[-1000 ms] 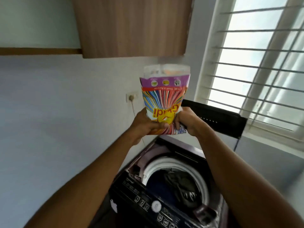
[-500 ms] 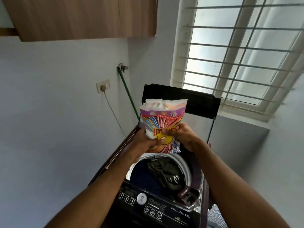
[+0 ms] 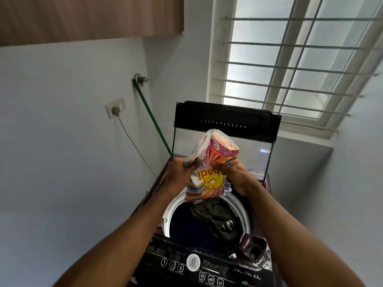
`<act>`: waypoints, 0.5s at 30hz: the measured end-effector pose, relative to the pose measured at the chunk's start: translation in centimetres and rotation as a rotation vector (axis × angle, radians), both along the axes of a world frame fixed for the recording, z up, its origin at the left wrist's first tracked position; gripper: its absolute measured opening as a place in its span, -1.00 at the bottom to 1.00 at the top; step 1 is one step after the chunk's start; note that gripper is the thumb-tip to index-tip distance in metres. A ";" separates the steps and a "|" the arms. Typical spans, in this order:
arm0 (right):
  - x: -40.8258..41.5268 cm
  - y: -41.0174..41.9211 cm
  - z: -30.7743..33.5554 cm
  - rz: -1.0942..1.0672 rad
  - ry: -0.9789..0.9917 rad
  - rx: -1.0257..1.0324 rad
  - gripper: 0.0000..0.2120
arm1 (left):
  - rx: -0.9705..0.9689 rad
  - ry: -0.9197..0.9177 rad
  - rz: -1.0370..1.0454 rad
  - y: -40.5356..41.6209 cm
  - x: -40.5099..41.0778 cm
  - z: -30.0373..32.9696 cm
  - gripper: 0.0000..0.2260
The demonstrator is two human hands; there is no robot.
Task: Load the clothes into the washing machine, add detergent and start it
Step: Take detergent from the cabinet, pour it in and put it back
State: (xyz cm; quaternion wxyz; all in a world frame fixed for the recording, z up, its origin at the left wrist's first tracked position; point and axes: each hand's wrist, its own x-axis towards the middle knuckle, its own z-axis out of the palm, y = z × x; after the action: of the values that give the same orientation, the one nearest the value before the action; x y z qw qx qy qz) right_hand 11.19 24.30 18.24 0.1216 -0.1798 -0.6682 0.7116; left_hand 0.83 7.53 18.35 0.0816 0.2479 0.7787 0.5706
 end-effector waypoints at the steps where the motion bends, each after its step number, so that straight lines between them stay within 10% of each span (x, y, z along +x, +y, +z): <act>1: -0.1 0.1 -0.2 -0.019 0.000 -0.005 -0.66 | -0.012 0.044 -0.027 0.2 -0.2 0.2 -0.62; 15: 4.2 1.9 -4.6 -0.427 -0.009 -0.152 -0.47 | 0.027 -0.018 -0.271 5.8 1.7 -0.3 -0.39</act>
State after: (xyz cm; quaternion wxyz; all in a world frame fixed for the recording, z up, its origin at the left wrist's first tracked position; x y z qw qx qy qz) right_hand 15.35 26.20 13.63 0.2526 -0.3287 -0.5602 0.7172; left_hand 2.49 13.37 18.04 0.1618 0.3469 0.7296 0.5668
